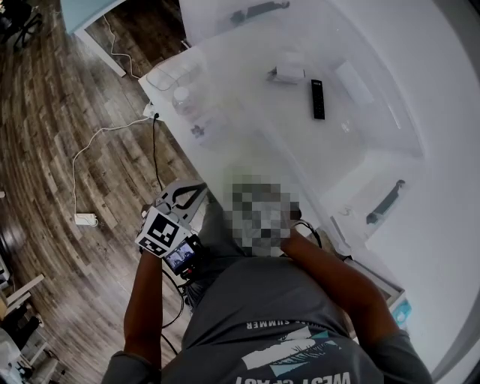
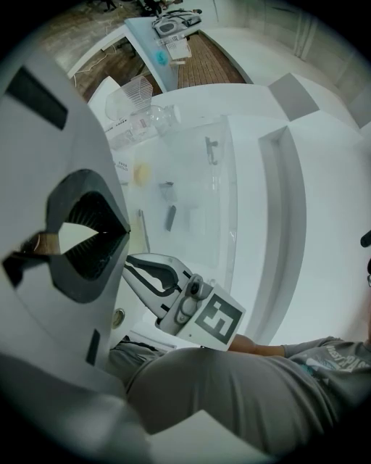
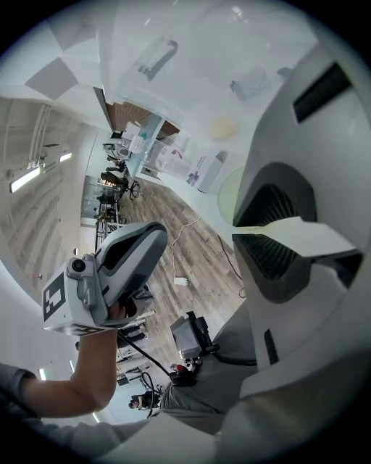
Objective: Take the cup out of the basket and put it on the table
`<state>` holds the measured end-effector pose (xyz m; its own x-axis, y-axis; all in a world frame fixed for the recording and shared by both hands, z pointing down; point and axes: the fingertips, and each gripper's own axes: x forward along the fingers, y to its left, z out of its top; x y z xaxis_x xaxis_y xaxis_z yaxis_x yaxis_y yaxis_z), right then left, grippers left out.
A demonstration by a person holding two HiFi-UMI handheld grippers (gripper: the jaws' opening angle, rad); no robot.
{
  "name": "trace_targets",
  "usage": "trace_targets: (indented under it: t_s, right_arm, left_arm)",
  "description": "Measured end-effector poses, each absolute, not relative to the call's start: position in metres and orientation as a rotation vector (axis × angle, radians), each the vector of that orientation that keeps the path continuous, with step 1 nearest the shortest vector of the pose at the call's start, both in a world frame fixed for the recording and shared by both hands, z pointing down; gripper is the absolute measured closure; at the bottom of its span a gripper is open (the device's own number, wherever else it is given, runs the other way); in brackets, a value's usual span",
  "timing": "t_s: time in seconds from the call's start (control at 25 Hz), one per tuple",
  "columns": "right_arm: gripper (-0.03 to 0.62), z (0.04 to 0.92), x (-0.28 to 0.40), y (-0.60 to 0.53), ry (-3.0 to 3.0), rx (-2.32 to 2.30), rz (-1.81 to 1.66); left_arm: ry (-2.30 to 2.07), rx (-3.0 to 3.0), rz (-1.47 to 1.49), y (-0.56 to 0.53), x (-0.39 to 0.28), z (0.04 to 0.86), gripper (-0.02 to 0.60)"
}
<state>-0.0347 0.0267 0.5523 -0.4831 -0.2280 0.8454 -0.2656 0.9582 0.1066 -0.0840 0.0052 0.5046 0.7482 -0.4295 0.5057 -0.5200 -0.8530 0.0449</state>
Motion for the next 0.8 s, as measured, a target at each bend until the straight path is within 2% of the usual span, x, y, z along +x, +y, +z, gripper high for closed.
trace_targets:
  t_s: [0.8]
  right_arm:
    - [0.546,0.5463,-0.0349,0.0212,-2.128,0.363,0.033]
  left_arm:
    - [-0.735,2.754,0.747,0.0036,-0.0797,0.5099,0.572]
